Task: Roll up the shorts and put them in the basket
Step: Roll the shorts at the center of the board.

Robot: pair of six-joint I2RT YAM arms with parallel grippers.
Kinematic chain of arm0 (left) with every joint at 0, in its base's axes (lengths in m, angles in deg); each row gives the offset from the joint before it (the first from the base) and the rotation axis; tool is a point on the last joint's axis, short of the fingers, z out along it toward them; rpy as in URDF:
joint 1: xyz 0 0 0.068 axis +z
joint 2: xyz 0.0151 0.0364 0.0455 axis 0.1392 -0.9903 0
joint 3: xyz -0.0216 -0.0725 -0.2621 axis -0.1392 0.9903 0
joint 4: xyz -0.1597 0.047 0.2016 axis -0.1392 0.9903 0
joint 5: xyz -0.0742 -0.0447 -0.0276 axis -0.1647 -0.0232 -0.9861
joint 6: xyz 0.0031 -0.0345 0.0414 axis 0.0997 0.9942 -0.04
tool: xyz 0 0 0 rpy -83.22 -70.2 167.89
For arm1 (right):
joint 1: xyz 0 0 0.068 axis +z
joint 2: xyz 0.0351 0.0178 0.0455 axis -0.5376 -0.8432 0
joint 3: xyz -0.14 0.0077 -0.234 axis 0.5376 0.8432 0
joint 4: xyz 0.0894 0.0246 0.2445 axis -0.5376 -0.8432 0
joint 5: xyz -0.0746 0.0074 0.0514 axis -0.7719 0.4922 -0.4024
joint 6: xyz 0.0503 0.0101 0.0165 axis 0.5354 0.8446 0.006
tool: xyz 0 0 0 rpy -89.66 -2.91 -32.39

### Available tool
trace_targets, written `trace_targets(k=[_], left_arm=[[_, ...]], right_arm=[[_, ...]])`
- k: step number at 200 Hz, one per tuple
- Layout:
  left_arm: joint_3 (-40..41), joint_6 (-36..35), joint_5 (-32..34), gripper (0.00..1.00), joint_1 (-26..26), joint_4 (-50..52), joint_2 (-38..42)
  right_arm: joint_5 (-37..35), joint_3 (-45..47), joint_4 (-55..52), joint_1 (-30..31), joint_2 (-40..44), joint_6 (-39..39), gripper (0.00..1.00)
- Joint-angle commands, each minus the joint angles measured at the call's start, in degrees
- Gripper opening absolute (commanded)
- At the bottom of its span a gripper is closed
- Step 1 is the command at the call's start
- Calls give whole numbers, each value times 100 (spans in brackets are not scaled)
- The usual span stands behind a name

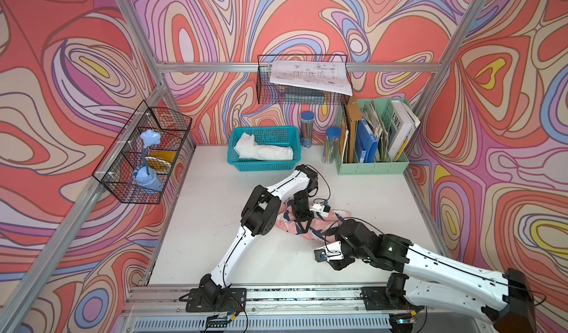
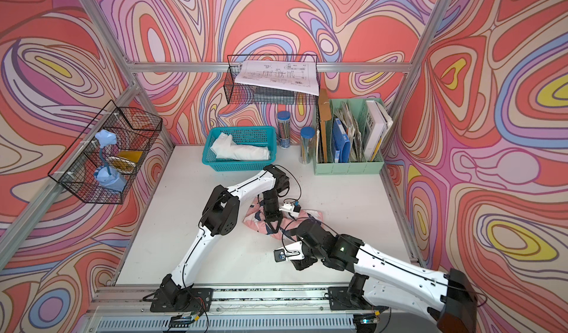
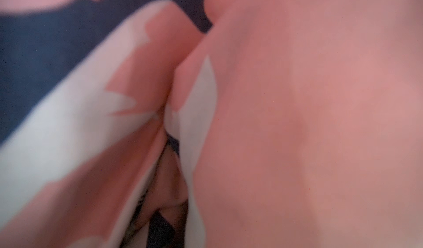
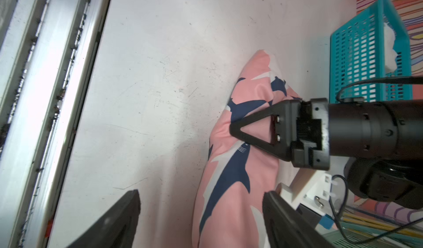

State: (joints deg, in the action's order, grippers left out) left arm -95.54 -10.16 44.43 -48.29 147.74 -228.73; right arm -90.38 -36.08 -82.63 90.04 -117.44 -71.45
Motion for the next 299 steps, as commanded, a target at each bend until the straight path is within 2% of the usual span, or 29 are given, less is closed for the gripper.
trace_targets(k=[1,37,59,149,193,215,262,286,294,299], left_arm=[[-35,3,28,0,16,134,-252],[-20,-6,0,0,22,174,-303],[12,-15,-48,0,28,186,-339],[-2,-71,-259,0,46,235,-384],[42,-136,-345,0,65,249,-360],[162,-208,-390,0,65,208,-310],[431,-445,-590,2,65,154,-126],[611,-462,-614,13,65,44,1],[676,-468,-610,15,65,-2,52],[711,-470,-604,17,65,-23,68]], right_arm=[[-980,104,589,217,-435,412,82],[-1957,329,1326,273,-805,812,80],[-2383,386,1233,274,-922,830,80],[-2037,519,1500,279,-1447,992,74],[-2242,636,1614,280,-1599,1187,75],[-2368,729,1647,262,-1749,1242,73],[-2104,732,1790,17,-1971,1431,50],[-1873,697,1843,-184,-2125,1438,31],[-1763,672,1812,-230,-2153,1426,21],[-1687,663,1783,-270,-2163,1429,11]])
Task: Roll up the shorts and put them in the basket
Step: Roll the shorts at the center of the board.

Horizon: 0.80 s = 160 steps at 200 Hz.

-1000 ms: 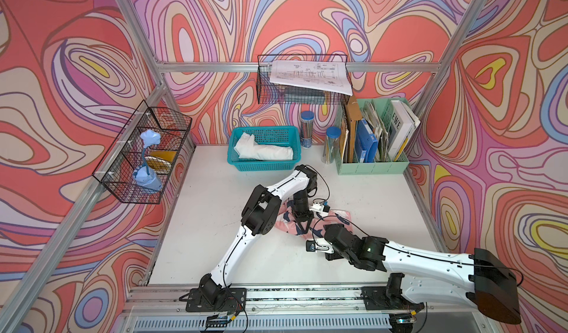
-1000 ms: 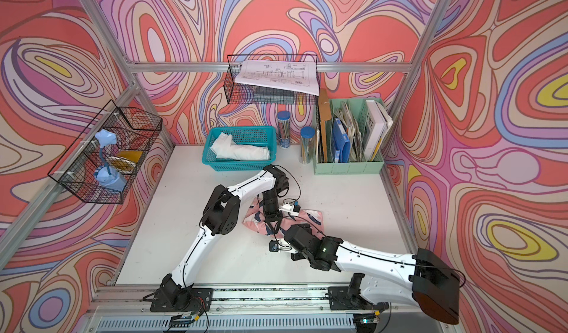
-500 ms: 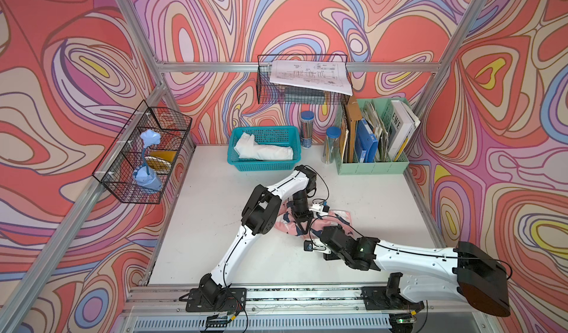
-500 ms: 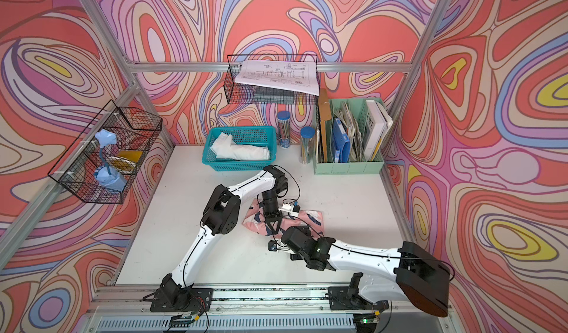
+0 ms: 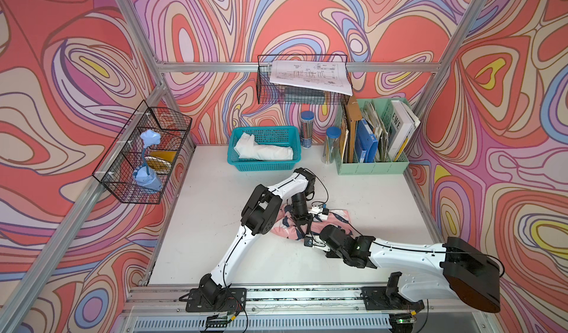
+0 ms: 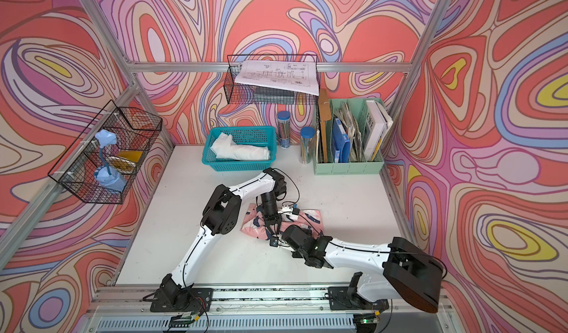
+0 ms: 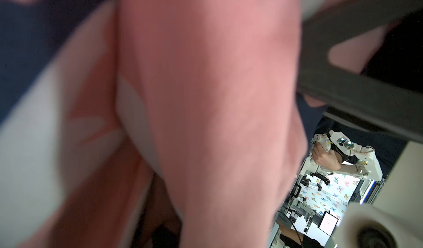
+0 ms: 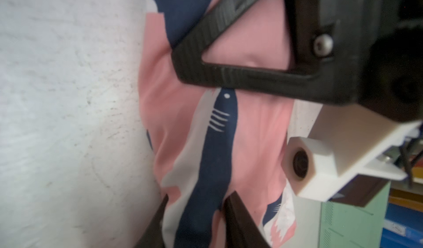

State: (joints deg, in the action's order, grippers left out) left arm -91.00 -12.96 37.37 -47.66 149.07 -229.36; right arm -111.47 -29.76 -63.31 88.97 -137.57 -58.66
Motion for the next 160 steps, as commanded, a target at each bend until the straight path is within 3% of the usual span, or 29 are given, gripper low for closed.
trace_targets(k=[1,4,43,53,59,62,64,66,68,105,160], left_arm=[[269,-191,102,17,2,-157,139],[279,-192,109,18,2,-171,149],[326,-197,95,25,2,-237,229],[348,-169,155,31,2,-289,256],[378,-131,200,49,2,-368,299],[405,-115,214,69,2,-415,330],[416,-107,228,88,2,-452,348],[439,-92,243,96,9,-499,370],[468,-82,253,98,10,-546,399],[1261,160,288,98,112,-1735,1261],[2068,744,478,99,639,-3259,2321]], right_arm=[[442,31,-152,-166,-150,157,9],[491,25,-169,-200,-151,155,0],[889,93,-227,-327,-45,152,0],[1126,74,-257,-380,52,166,0],[1318,68,-283,-456,132,188,0],[1438,61,-302,-504,170,201,0],[1521,46,-314,-536,191,217,0],[1606,36,-326,-577,214,223,0],[1688,33,-340,-618,235,240,0],[2586,-62,-436,-1092,584,331,0],[3060,-118,-530,-1326,639,282,0]])
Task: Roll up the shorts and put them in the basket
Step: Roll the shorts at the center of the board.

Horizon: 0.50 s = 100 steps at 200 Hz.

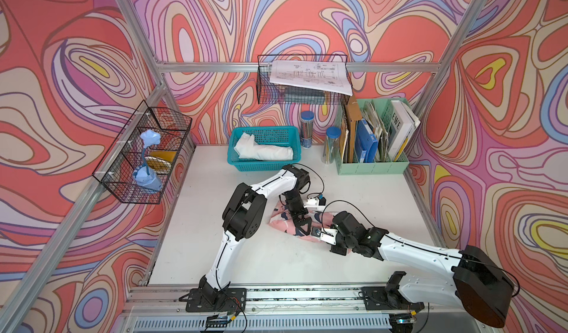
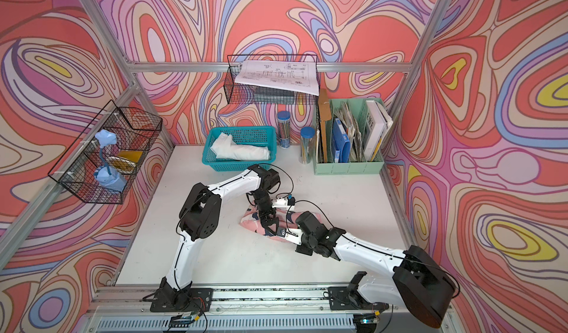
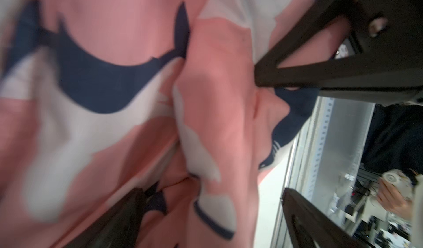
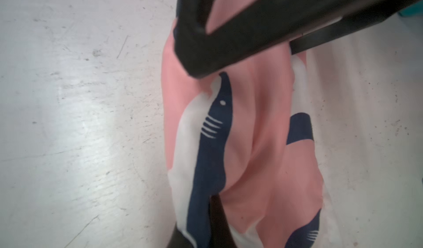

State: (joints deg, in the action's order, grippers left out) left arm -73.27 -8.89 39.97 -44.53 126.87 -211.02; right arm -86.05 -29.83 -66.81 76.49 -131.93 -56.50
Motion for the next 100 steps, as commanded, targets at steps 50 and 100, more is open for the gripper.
trace_targets(k=[50,100], left_arm=[[1676,1108,630,98,1128,-2975,1972],[3280,1574,1713,99,1158,-5391,3649]], right_arm=[[1188,-172,-100,-391,-121,2,0],[2753,-727,-619,-985,-804,-27,0]])
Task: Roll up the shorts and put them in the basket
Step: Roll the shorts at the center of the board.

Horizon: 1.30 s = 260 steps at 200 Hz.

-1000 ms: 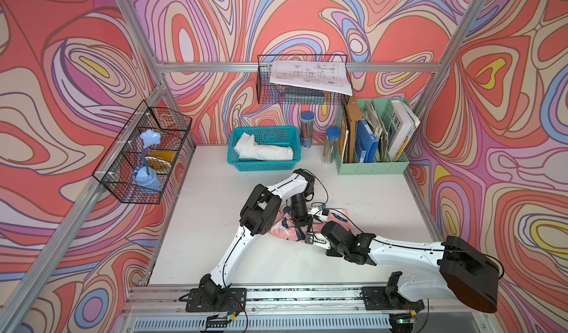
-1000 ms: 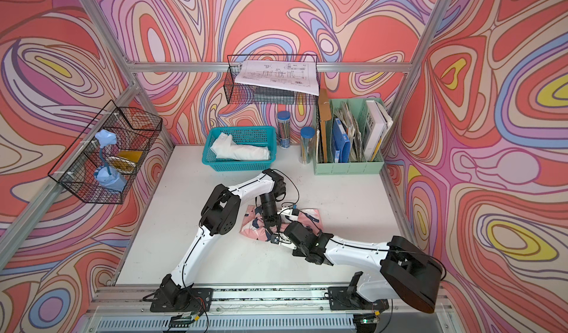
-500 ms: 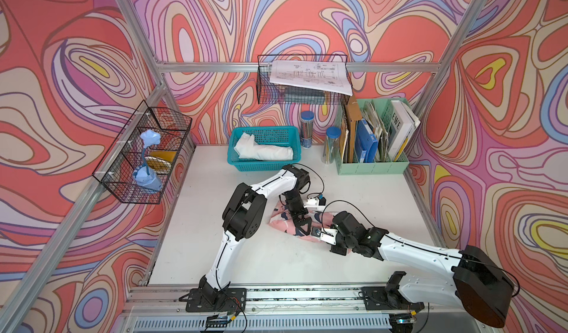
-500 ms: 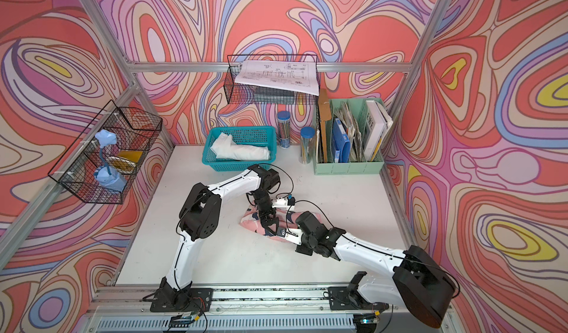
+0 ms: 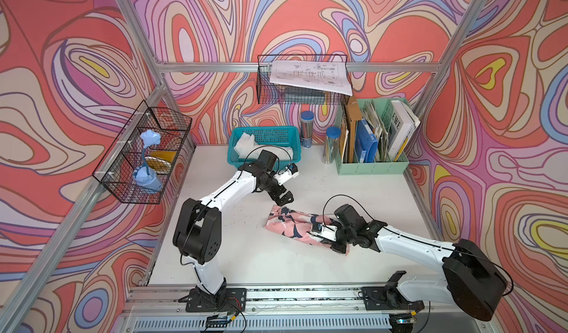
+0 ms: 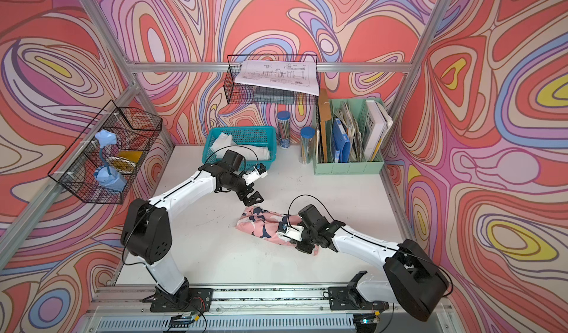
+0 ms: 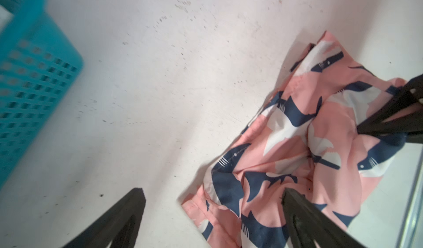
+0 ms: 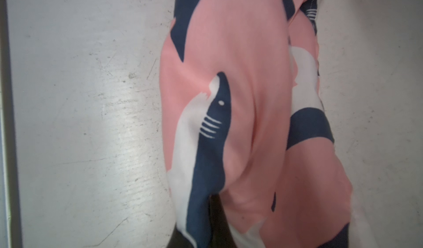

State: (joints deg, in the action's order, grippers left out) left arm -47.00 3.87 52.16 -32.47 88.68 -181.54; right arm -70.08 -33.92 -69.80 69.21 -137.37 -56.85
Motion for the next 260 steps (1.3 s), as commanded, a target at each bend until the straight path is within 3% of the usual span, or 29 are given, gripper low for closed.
trace_targets(k=[1,23,64,82,116,148,213,260], left_arm=[[680,288,493,99,-49,-1576,743],[1105,93,499,98,-114,-2100,1344],[1587,-679,543,99,-683,-1910,2056],[1938,-1195,1016,99,-1165,-1735,2246],[2129,-1664,1681,99,-1554,-800,2310],[2558,-2059,1877,98,-1864,-1172,2486],[3138,-2283,1959,98,-2138,-2287,2244],[2933,-2864,2330,98,-2236,-2526,1415]], right_arm=[[1191,-332,-339,-275,-281,8,0],[1782,-850,-946,-548,-829,61,0],[2496,-1385,-1476,-932,-1452,64,0],[2750,-1596,-1712,-1119,-1746,76,0],[2912,-2392,-2655,-1276,-2615,-167,0],[3024,-3022,-3219,-1404,-3366,-428,0],[3767,-3582,-3913,-1900,-4182,-860,0],[3991,-3904,-4559,-1940,-4663,-1335,0]])
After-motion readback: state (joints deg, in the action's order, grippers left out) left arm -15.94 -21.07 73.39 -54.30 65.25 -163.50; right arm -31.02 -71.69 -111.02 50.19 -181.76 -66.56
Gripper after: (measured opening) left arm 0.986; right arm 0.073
